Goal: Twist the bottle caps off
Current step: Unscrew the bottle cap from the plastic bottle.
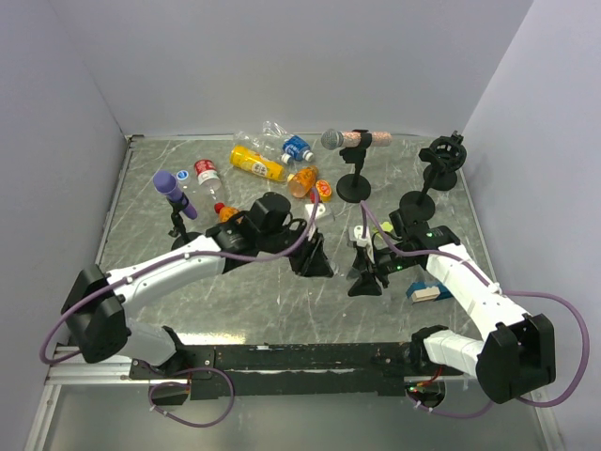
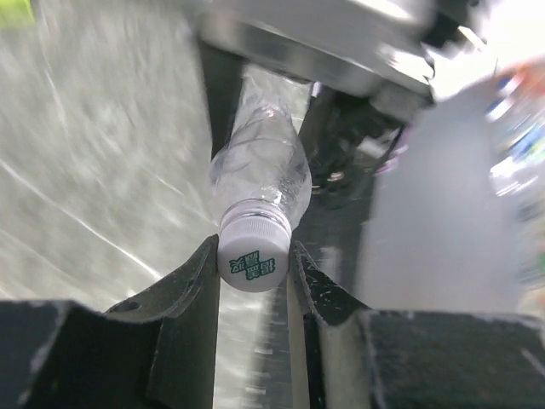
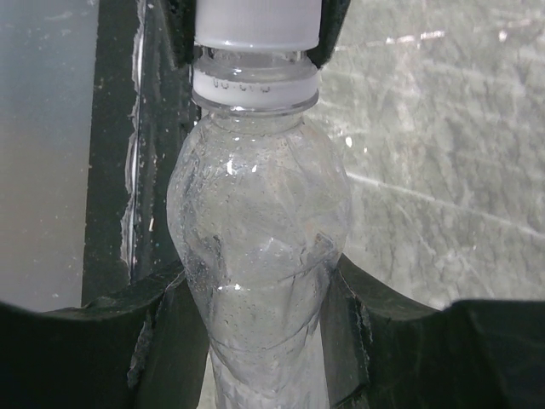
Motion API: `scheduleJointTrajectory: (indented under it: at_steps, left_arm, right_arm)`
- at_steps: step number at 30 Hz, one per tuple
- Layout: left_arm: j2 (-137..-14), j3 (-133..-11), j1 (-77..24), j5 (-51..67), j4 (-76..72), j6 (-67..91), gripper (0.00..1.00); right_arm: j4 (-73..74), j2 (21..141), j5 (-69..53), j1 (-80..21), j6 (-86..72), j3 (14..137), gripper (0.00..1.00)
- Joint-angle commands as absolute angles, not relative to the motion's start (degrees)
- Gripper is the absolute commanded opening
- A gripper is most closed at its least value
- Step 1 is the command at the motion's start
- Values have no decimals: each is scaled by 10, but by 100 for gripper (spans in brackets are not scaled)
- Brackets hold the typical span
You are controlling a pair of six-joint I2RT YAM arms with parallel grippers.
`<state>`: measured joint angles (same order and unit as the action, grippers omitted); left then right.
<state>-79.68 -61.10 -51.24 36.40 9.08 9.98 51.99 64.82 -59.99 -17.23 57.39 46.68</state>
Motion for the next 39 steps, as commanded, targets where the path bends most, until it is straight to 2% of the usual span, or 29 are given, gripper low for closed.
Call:
scheduleJointTrajectory:
  at_steps: [1, 5, 9, 10, 14, 19, 23, 32, 33, 39]
  left_arm:
    - [-827, -661, -515, 375, 131, 384, 1]
    - [-817, -635, -515, 345, 89, 539, 1]
    - [-818, -666, -516, 298, 108, 545, 6]
    - [-822, -677, -516, 291, 123, 532, 10]
    - [-825, -682, -517, 284, 118, 513, 43]
    - [-799, -676, -515, 230, 149, 458, 70]
    - [-748, -642, -515, 219, 119, 407, 89]
    - [-597, -511, -515, 218, 50, 197, 99]
    - [-580, -493, -515, 221, 30, 166, 97]
    - [-526, -411, -515, 275, -77, -30, 97]
  right_arm:
    - [508, 651, -609, -176, 595, 468, 17]
    - [507, 655, -610, -176, 596, 469, 17]
    - [505, 652, -607, -176, 593, 467, 17]
    - [504, 651, -606, -176, 592, 466, 17]
    - [504, 651, -604, -176, 592, 466, 17]
    - [505, 652, -606, -176, 594, 467, 17]
    - [505, 653, -606, -176, 595, 468, 17]
    - [505, 652, -604, -176, 595, 468, 17]
    - [505, 654, -606, -177, 595, 467, 17]
    - [506, 657, -605, -176, 597, 467, 17]
